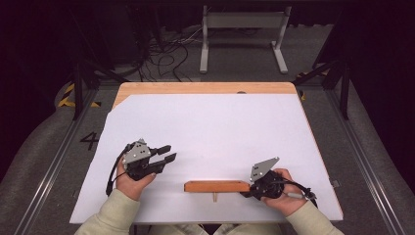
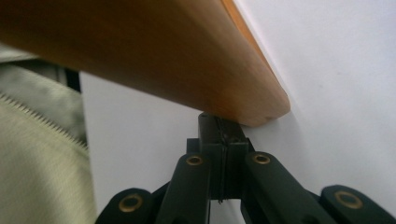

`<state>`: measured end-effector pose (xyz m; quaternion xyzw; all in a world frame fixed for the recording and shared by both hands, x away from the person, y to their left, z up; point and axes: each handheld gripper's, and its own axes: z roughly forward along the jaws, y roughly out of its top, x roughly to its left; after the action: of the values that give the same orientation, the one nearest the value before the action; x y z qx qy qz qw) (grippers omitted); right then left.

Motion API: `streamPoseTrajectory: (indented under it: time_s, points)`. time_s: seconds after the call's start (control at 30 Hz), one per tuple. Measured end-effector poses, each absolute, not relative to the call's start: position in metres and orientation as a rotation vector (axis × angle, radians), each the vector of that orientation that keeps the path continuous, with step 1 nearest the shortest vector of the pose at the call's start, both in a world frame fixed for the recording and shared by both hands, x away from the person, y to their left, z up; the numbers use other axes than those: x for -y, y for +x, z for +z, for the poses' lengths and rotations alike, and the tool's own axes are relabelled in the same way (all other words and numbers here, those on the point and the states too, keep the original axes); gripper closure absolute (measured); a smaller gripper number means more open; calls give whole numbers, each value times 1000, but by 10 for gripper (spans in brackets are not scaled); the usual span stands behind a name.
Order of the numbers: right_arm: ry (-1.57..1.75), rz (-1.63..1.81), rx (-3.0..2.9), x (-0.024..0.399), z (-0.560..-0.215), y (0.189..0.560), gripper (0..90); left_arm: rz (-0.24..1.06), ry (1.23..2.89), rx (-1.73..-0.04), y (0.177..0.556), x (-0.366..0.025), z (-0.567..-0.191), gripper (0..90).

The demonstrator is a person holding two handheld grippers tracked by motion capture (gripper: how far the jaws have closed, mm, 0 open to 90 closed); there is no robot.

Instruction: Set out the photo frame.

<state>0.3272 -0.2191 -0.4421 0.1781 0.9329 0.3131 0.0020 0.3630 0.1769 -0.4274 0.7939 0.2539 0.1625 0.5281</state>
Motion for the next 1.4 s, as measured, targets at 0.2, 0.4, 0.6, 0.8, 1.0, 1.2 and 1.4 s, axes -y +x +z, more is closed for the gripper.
streamPoseTrajectory:
  time_s: [0.2, 0.4, 0.6, 0.8, 1.0, 1.2, 1.4]
  points:
    - [631, 1036, -2871, 219, -443, 341, 900, 389, 1901, -609, 362, -177, -427, 625]
    - [700, 1087, -2816, 217, -442, 361, 900, 384, 1911, -615, 362, -178, -428, 630]
    - [718, 1073, -2785, 210, -438, 373, 900, 392, 1921, -632, 361, -179, -429, 619]
    - [764, 1082, -2752, 202, -436, 387, 900, 395, 1916, -648, 362, -182, -431, 610]
    - [791, 1104, -2731, 194, -436, 401, 900, 392, 1911, -661, 361, -183, -432, 605]
    - [787, 1127, -2726, 175, -432, 420, 900, 392, 1916, -659, 362, -183, -432, 605]
    - [802, 1164, -2755, 160, -437, 435, 900, 389, 1917, -663, 362, -184, -433, 605]
